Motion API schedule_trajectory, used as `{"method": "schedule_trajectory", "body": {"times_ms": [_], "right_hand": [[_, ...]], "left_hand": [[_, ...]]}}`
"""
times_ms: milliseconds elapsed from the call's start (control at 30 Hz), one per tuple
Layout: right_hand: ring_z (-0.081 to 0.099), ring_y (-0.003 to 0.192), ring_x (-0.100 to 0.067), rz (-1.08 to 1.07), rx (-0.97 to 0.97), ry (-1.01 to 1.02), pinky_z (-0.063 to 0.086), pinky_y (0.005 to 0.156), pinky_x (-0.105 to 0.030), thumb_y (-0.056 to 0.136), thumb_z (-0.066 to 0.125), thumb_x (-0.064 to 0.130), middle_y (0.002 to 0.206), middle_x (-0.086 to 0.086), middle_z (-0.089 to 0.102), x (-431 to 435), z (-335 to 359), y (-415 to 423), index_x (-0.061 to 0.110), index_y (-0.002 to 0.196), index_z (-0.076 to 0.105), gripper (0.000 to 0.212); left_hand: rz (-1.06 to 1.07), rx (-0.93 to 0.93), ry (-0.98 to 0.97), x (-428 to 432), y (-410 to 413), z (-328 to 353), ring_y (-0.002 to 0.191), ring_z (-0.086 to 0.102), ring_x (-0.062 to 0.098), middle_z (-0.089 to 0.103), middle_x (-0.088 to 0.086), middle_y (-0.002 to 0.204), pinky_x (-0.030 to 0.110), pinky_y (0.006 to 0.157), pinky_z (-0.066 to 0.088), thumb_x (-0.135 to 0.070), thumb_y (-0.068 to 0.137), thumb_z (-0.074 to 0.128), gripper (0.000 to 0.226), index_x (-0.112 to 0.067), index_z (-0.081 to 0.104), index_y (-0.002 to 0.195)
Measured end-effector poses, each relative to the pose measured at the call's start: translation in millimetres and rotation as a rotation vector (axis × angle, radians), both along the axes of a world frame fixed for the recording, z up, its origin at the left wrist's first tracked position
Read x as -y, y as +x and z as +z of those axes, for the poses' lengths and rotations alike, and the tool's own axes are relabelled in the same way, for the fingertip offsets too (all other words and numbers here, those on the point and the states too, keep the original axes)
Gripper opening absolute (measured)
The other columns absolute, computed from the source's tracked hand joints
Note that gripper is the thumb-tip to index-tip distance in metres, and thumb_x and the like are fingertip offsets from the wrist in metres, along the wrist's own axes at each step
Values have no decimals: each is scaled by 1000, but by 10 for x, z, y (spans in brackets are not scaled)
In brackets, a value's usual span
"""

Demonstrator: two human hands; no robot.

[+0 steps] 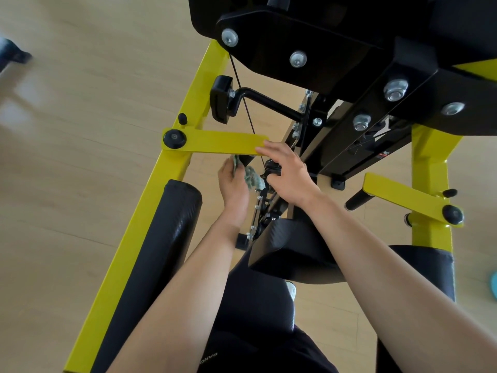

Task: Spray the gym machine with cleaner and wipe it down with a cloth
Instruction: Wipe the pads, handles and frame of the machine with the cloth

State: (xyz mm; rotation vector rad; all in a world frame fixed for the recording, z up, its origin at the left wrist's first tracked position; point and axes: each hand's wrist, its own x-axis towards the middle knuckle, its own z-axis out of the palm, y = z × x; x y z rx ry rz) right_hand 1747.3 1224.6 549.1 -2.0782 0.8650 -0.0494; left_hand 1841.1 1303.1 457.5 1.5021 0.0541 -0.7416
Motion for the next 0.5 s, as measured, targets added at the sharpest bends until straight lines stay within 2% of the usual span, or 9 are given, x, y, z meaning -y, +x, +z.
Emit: {"method": "schedule_trajectory", "body": {"times_ms": [100,200,267,367,467,500], "right_hand": [[33,149,-20,2,17,1,29,119,-57,87,55,-4,158,11,39,7,-14,0,33,146,55,69],[33,149,-19,2,10,5,27,121,-57,87,55,-4,158,10,39,13,-16,8,33,146,54,69],[33,149,-19,-1,4,11,27,120,-57,85,54,-6,158,12,38,18,-24,10,34,146,54,73],[32,149,-18,0,1,13,27,120,-57,85,53,-5,158,12,37,21,-48,3,35,146,53,74],[31,149,-17,-3,10,15,28,120,-57,84,53,-6,157,13,38,25,-53,3,35,146,54,74],[32,149,-16,-5,12,13,29,119,-56,84,53,-6,157,13,38,26,-55,5,35,146,54,74]], "left_hand": [[-78,223,26,-6,-19,24,125,59,25,52,14,140,35,109,49,-12,106,51,31,-1,59,134],[-180,431,125,-73,17,-107,122,57,25,55,16,135,36,107,46,-10,104,53,33,-1,58,136],[-203,432,214,-121,27,-209,122,56,26,56,15,134,36,107,44,-11,103,55,38,-4,56,141],[-207,443,277,-185,27,-301,123,56,28,56,15,134,26,103,40,-10,102,58,44,-6,54,145],[-202,516,230,-179,21,-230,119,53,15,54,11,137,5,98,33,-9,101,60,47,-7,52,147],[-199,546,198,-166,12,-175,117,52,12,54,11,137,4,98,35,-9,101,61,45,-6,53,145]]}}
